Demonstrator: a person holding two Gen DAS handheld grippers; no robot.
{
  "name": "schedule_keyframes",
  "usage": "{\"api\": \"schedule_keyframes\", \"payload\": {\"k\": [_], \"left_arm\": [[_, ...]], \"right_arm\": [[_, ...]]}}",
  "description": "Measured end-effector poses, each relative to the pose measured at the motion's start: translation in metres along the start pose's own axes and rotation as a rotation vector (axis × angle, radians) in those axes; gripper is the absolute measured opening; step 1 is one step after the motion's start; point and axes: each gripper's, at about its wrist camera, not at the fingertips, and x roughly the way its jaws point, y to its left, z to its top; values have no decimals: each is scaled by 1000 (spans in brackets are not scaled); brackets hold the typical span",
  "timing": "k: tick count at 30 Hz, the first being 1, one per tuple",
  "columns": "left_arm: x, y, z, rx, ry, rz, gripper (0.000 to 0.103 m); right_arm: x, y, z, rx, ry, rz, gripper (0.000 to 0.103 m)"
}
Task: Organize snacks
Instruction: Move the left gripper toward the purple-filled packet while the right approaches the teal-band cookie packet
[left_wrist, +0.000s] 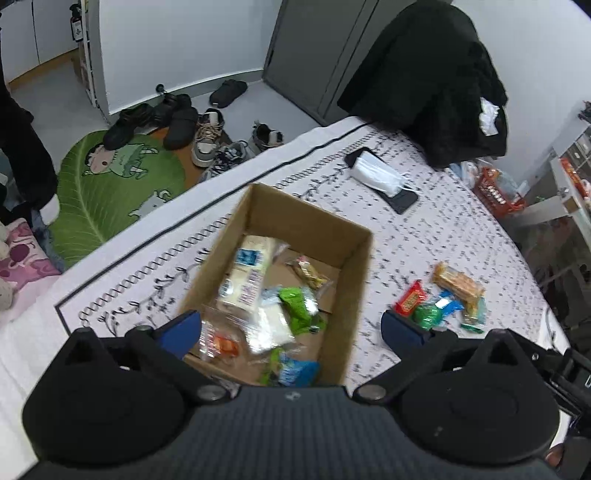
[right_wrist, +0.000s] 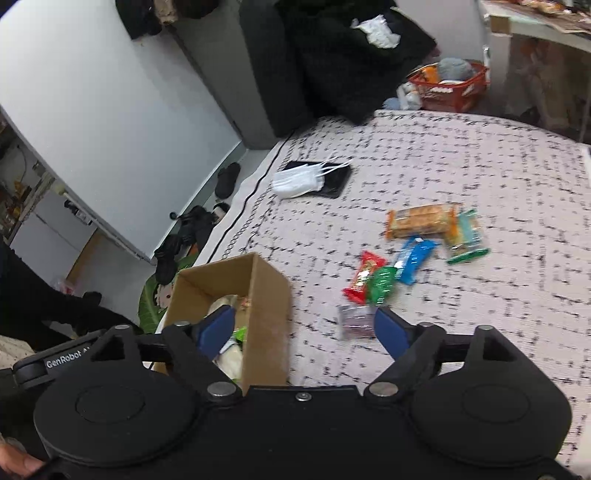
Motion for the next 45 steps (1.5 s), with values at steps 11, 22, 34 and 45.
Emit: {"api": "schedule_keyframes", "payload": {"k": [11, 22, 34, 45], "left_arm": [[-14, -38, -29, 36, -28, -4, 103], [-15, -76, -56, 57, -22, -6, 103], [-5, -110, -72, 110, -41, 13, 103], [23, -128, -81, 129, -57, 10, 101]], "right_arm": [[-33, -47, -6, -2, -55, -33, 96], [-51, -89, -11, -7, -66, -22, 96], [-46, -129, -17, 30, -91, 64, 95], [-14, -155, -21, 96, -63, 67, 89]]}}
